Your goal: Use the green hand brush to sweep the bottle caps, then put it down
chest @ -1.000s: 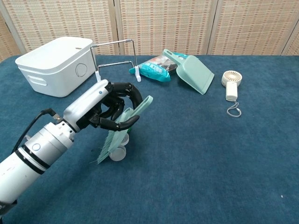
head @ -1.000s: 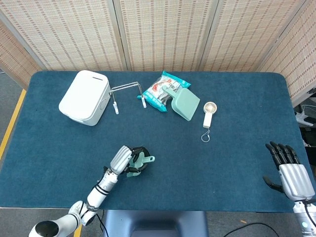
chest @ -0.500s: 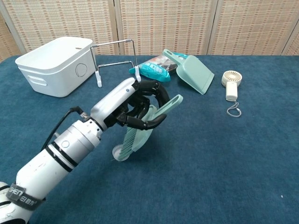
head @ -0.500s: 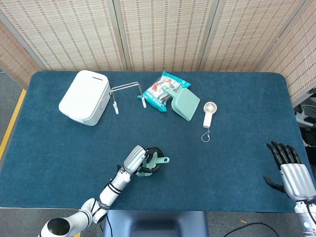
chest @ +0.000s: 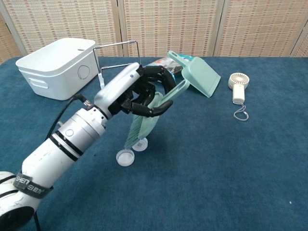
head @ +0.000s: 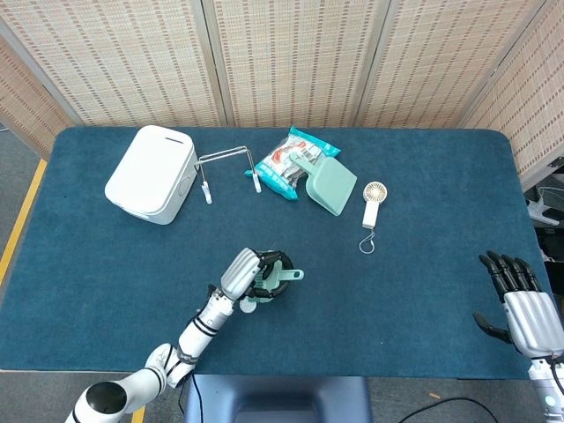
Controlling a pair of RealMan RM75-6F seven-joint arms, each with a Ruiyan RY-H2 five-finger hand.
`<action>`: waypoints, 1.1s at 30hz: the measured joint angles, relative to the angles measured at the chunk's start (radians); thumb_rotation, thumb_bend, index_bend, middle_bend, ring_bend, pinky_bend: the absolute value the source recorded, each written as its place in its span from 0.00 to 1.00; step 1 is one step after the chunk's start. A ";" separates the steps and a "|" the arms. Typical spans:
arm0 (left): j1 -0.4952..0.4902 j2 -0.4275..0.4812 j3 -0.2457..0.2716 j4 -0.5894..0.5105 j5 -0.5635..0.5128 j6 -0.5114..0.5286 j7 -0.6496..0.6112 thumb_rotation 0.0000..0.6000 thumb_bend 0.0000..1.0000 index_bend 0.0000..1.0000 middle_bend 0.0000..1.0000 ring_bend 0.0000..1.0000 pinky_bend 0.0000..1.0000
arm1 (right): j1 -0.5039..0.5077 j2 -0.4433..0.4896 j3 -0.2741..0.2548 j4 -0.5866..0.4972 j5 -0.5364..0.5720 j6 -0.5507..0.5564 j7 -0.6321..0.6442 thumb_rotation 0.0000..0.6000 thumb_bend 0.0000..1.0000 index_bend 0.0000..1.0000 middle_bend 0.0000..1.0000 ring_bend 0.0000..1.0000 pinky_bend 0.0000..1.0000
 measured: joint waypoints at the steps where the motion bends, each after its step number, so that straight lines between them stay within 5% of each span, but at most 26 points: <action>1: 0.004 0.012 0.001 -0.015 0.000 0.005 0.001 1.00 0.73 0.74 0.88 0.76 0.96 | 0.000 -0.001 0.000 0.000 0.000 -0.001 -0.003 1.00 0.18 0.00 0.02 0.00 0.00; 11: 0.112 0.116 0.077 -0.164 0.005 0.022 0.044 1.00 0.74 0.74 0.88 0.76 0.96 | -0.002 -0.008 -0.007 -0.013 -0.018 0.007 -0.032 1.00 0.18 0.00 0.02 0.00 0.00; 33: 0.077 -0.005 0.084 -0.020 0.006 -0.062 -0.033 1.00 0.74 0.74 0.88 0.76 0.96 | -0.006 0.001 0.000 -0.005 -0.012 0.016 0.007 1.00 0.18 0.00 0.02 0.00 0.00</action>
